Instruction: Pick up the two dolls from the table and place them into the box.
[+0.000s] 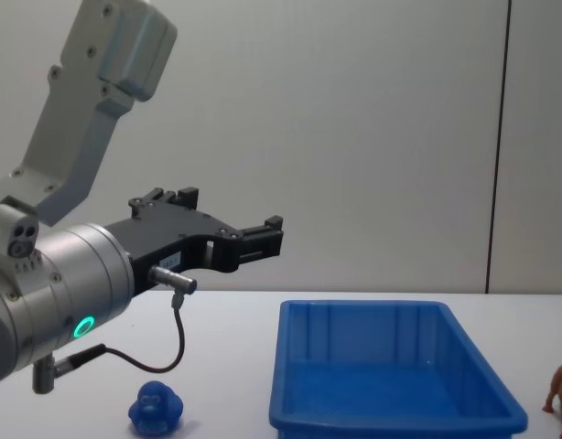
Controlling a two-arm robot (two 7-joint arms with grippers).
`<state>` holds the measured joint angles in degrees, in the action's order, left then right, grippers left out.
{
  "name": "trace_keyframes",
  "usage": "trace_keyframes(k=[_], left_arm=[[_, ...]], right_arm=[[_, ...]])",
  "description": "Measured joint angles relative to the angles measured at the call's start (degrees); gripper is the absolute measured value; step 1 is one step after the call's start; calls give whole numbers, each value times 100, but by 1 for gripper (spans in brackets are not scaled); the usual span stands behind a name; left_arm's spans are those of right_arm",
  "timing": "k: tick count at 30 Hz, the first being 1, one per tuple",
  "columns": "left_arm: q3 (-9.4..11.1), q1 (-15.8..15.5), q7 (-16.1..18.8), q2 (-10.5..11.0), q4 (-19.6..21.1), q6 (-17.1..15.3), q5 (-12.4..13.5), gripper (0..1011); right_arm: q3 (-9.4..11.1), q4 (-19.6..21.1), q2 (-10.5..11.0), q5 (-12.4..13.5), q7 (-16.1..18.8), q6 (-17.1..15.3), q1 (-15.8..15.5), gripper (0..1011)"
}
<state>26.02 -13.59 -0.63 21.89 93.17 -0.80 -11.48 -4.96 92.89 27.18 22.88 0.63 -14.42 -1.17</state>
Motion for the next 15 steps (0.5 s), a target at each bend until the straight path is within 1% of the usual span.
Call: trace_keyframes(k=[8,15], left_arm=[[0,0,0,0,0,0,0,1003],[0,0,0,0,0,0,0,1003]], right_arm=[[-4,-317,-39,-61,-4,-253,166,1000],[-18,-498,-74,-70,60,-371,247,1001]])
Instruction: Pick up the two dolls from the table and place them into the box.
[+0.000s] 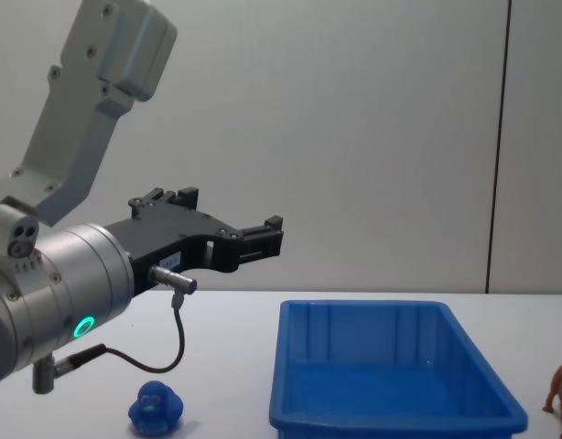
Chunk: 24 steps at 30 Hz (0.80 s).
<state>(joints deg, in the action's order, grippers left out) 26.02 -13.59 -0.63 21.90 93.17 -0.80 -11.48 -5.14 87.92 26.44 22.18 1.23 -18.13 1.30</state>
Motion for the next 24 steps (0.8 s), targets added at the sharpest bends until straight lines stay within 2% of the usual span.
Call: trace_keyframes(k=[13,20,24], left_arm=[[0,0,0,0,0,0,0,1003],[0,0,0,0,0,0,0,1003],[0,0,0,0,0,0,0,1003]], right_arm=[[-13,-116,-34,54,230,-8,18,994],[-18,-183,-60,83,256,-22,34,856],[-22,-245,-84,107,268,-34,66,731]])
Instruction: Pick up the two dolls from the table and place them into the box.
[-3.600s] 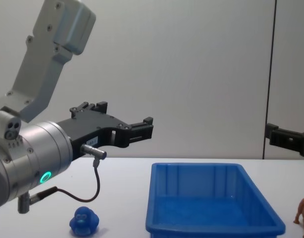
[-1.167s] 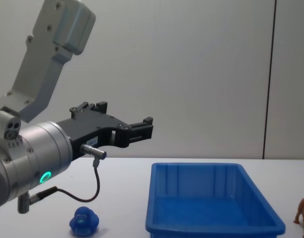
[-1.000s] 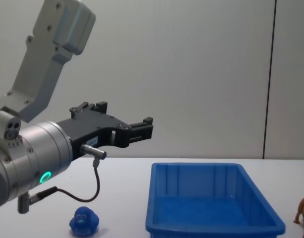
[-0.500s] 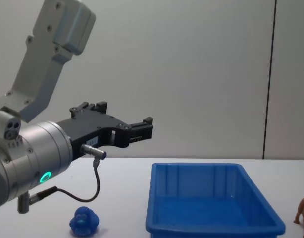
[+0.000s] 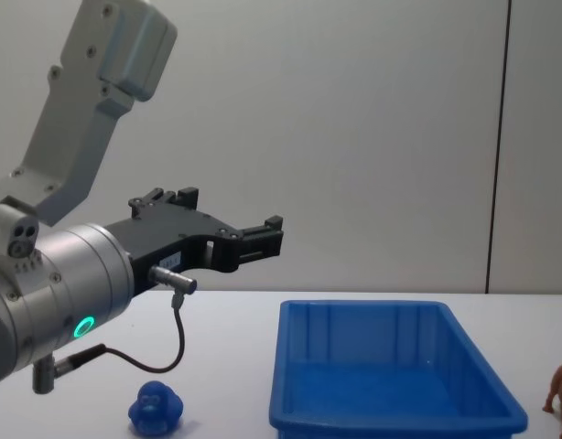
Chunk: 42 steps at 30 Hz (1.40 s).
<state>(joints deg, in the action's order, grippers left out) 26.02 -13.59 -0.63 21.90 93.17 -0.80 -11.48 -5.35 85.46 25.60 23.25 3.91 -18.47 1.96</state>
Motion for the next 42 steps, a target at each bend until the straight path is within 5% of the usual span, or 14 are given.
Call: trace_keyframes(k=[14,25,42], left_arm=[[0,0,0,0,0,0,0,1003],[0,0,0,0,0,0,0,1003],[0,0,0,0,0,0,0,1003]], right_arm=[[-40,-180,-90,7,73,108,117,319],[-58,-68,-126,-41,117,424,106,259],[-96,720,-87,-343,481,970,-2,259]])
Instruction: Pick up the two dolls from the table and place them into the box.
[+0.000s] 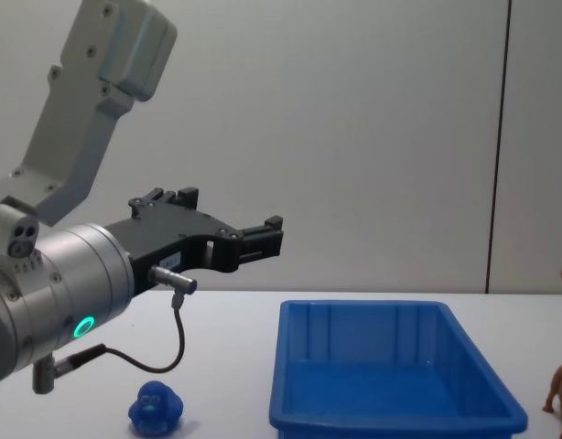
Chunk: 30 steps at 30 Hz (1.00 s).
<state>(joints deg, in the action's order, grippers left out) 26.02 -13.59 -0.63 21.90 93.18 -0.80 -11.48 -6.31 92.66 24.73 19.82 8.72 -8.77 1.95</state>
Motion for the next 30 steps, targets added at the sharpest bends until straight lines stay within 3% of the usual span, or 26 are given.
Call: trace_keyframes(k=[8,15,25,30], left_arm=[[0,0,0,0,0,0,0,1003],[0,0,1,0,0,0,0,1003],[0,0,0,0,0,0,0,1003],[0,0,0,0,0,0,0,1003]], right_arm=[[-87,383,-20,-170,385,-61,94,259],[-278,579,-176,-417,844,-416,359,259],[-586,374,-516,-862,1357,-1063,834,262],[-728,138,-691,-1084,1507,-1293,1079,376]])
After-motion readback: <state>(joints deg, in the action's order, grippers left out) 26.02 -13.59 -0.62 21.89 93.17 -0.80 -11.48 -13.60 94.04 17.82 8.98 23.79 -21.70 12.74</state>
